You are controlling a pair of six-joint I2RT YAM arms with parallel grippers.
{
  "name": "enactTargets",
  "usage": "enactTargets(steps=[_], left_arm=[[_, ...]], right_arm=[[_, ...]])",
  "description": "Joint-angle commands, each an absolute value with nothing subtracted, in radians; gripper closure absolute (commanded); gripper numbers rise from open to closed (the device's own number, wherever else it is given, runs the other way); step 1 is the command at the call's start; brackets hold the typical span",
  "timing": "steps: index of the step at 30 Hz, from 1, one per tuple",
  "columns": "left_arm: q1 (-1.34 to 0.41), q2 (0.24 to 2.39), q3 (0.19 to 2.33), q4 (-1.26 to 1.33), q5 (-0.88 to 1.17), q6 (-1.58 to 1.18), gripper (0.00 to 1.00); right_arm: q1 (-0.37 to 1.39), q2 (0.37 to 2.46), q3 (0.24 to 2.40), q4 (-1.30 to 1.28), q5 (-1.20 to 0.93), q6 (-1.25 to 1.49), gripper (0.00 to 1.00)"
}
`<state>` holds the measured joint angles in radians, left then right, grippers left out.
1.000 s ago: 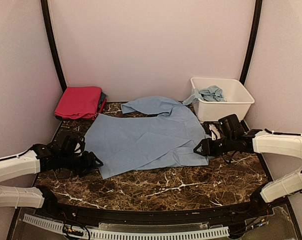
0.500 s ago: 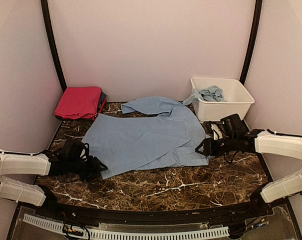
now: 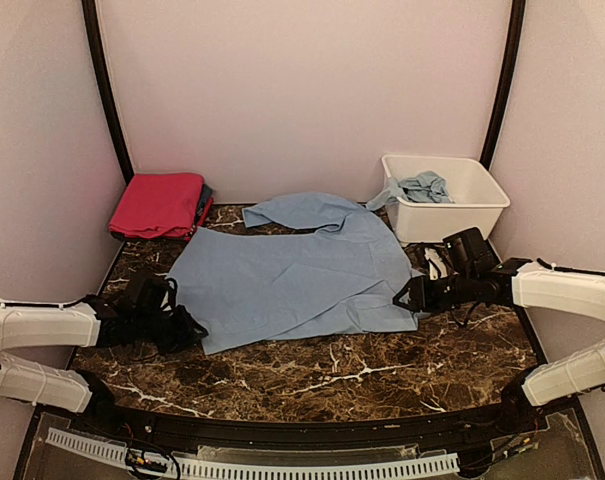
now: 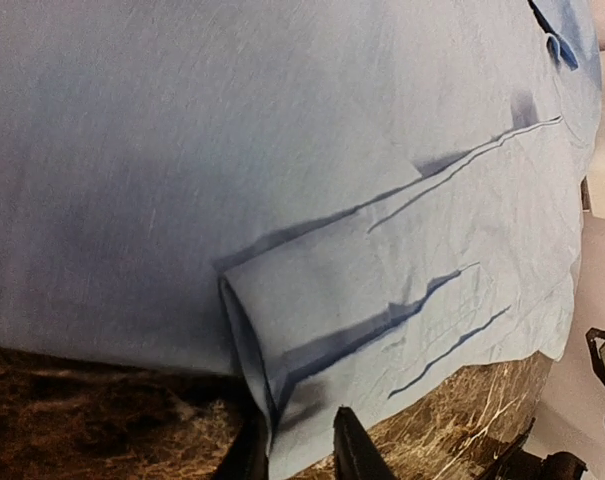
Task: Fold and stack the mixed laundry pile
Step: Smooth out the 1/3-folded shirt at the center of the board.
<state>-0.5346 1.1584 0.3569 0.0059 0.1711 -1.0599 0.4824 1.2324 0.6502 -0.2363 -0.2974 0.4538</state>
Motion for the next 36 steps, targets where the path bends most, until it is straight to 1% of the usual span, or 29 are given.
enactTargets(steps=[1,2,4,7,12,15,17,22,26,28,31,34,36], left_arm=[[-0.529,1.062,0.441,-0.173,0.111,-0.980,0.81],[-0.529,1.059,0.454,-0.191,0.105,-0.975,0.85],[-0.529,1.067,0.470,-0.203,0.102,-0.964,0.90],[-0.529,1.101,0.494,-0.246,0.095,-0.974,0.90],[-0.529,1.104,0.459,-0.208,0.094,-0.995,0.89],[-0.529,1.104,0.444,-0.233,0.094,-1.021,0.78],[-0.528,1.098,0.412,-0.199,0.098,-1.034,0.74],[-0.528,1.161,0.375,-0.084,0.134,-1.049,0.70],[-0.528,1.225,0.358,0.008,0.156,-1.052,0.64],[-0.528,1.247,0.358,0.048,0.167,-1.046,0.64],[-0.528,1.262,0.366,0.068,0.173,-1.030,0.65],[-0.528,1.230,0.380,0.044,0.167,-1.018,0.73],[-0.529,1.197,0.396,-0.003,0.154,-1.014,0.75]], right_arm=[[0.474,1.219,0.637,-0.217,-0.297,0.455,0.53],[0.473,1.221,0.638,-0.215,-0.298,0.454,0.53],[0.473,1.221,0.638,-0.212,-0.298,0.455,0.53],[0.472,1.220,0.639,-0.212,-0.299,0.456,0.53],[0.471,1.219,0.637,-0.216,-0.300,0.453,0.53],[0.469,1.211,0.632,-0.217,-0.298,0.452,0.53],[0.468,1.208,0.628,-0.213,-0.299,0.453,0.52],[0.466,1.209,0.630,-0.217,-0.301,0.451,0.53],[0.465,1.207,0.633,-0.222,-0.302,0.451,0.52],[0.462,1.206,0.631,-0.222,-0.301,0.452,0.53],[0.463,1.210,0.630,-0.221,-0.301,0.451,0.52],[0.463,1.213,0.630,-0.218,-0.302,0.451,0.52],[0.463,1.213,0.630,-0.217,-0.302,0.451,0.53]])
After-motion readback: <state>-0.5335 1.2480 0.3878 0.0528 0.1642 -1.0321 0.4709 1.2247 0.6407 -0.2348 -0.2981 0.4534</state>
